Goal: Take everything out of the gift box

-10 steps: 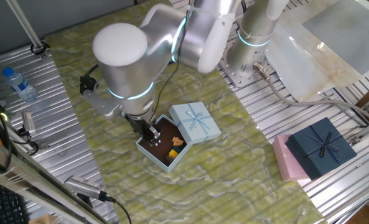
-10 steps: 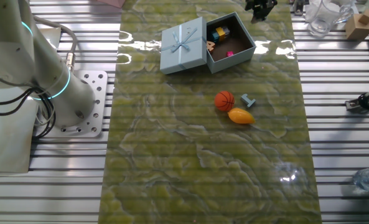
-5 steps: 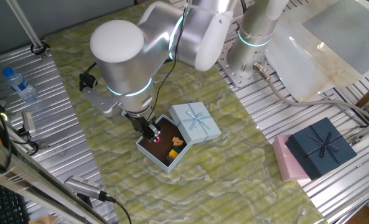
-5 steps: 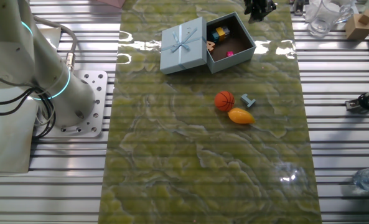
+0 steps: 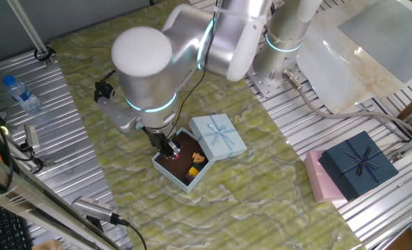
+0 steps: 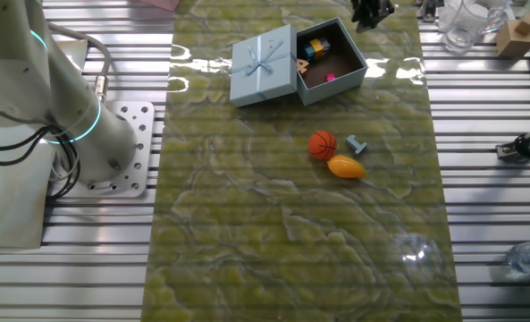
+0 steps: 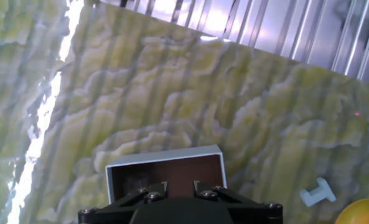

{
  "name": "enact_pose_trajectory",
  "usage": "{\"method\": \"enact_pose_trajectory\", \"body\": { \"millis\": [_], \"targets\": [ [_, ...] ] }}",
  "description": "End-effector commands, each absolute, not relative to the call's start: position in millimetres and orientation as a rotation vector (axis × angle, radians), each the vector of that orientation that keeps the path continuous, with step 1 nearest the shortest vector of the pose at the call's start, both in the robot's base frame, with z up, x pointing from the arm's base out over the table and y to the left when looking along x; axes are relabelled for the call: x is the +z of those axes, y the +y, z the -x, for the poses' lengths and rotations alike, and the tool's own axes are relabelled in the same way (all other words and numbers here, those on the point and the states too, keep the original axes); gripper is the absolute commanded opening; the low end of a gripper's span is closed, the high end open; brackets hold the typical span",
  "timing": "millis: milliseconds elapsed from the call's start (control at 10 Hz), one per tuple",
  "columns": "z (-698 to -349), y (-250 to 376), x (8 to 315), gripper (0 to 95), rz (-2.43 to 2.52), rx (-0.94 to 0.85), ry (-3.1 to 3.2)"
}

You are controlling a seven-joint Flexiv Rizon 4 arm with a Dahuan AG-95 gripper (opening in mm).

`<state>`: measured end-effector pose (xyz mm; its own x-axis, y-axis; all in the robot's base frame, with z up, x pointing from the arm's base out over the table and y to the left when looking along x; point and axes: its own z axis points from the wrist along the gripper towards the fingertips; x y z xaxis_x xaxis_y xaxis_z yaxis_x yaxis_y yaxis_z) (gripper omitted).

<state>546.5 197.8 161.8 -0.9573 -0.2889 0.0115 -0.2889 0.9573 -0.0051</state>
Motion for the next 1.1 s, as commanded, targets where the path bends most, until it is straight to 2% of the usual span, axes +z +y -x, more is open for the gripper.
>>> {"method": "enact_pose_trajectory", "body": {
  "millis": [100,300,400,1100],
  "targets": [
    [-547.4,197.7,162.1,0.0,-0.540,0.093,-3.040],
    [-547.4,197.7,162.1,0.0,-0.565,0.061,-2.997],
    [-547.4,197.7,162.1,19.0,-0.545,0.040,-2.999],
    [-547.4,197.5,161.1,19.0,-0.453,-0.027,-3.014]
  ]
}}
